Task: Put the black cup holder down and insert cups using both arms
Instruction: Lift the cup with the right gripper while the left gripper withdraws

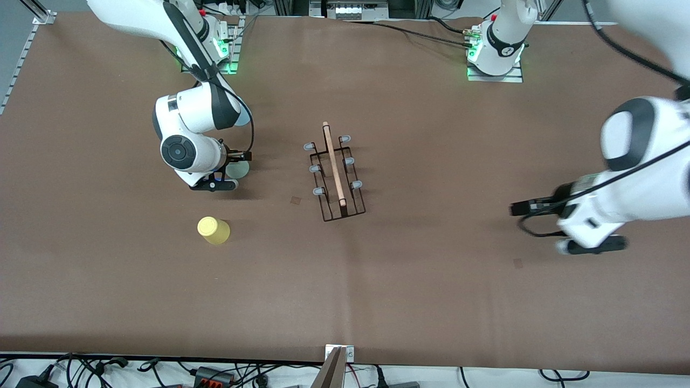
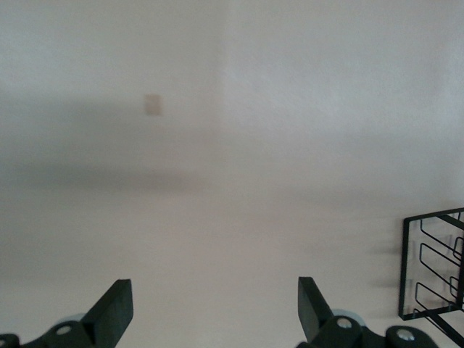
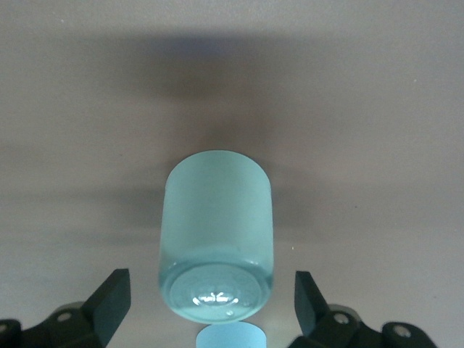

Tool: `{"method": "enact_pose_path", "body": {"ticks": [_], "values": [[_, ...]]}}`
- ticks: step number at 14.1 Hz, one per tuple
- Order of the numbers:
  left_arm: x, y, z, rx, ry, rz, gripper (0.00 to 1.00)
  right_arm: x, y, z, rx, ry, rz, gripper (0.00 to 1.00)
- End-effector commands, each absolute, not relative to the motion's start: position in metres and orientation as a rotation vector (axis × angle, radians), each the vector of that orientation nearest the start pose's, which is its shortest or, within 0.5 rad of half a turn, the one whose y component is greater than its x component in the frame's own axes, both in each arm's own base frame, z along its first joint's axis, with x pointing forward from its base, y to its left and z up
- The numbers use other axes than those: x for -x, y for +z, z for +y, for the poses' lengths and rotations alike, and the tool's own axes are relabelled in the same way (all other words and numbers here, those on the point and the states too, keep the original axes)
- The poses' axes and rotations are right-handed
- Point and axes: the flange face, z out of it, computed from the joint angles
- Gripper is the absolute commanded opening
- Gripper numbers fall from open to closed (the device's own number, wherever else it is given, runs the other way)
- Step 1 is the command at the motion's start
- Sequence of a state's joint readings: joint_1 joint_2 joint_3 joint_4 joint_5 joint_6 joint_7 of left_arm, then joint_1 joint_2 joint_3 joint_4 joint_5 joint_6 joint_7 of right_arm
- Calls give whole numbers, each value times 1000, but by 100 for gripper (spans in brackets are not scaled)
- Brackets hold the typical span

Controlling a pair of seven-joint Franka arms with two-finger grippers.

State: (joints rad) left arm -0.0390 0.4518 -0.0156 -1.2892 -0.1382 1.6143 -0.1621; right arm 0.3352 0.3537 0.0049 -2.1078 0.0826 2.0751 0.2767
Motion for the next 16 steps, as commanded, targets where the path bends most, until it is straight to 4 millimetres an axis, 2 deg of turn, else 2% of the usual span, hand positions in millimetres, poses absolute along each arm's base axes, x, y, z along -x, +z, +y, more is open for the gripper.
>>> {"method": "enact_pose_path", "body": {"ticks": [1,3,4,5,7,9,11,12,13,15,16], "values": [[-655,527,-38,3190,173,-131,100,-500,216,182,3125,615,23,88],[-648,546,-38,3165,124,-119,100,-502,217,180,3124,615,29,60],[-645,553,-35,3166,107,-126,100,-504,222,181,3123,606,28,51],[-640,565,-26,3165,82,-140,100,-507,233,182,3122,587,28,38],[-631,579,-7,3161,83,-181,100,-519,271,193,3122,551,21,26],[-622,588,-12,3161,83,-157,100,-538,323,216,3124,535,24,24],[-620,581,-15,3162,114,-138,100,-555,382,244,3124,487,-6,24],[-621,584,-22,3166,103,-123,100,-557,401,257,3123,461,-18,24],[-620,585,-26,3169,108,-109,100,-557,412,270,3108,449,-17,24],[-618,577,-32,3185,162,-87,100,-542,418,303,3005,500,33,24],[-618,577,-42,3199,165,-63,100,-536,420,318,2980,504,65,24]]}}
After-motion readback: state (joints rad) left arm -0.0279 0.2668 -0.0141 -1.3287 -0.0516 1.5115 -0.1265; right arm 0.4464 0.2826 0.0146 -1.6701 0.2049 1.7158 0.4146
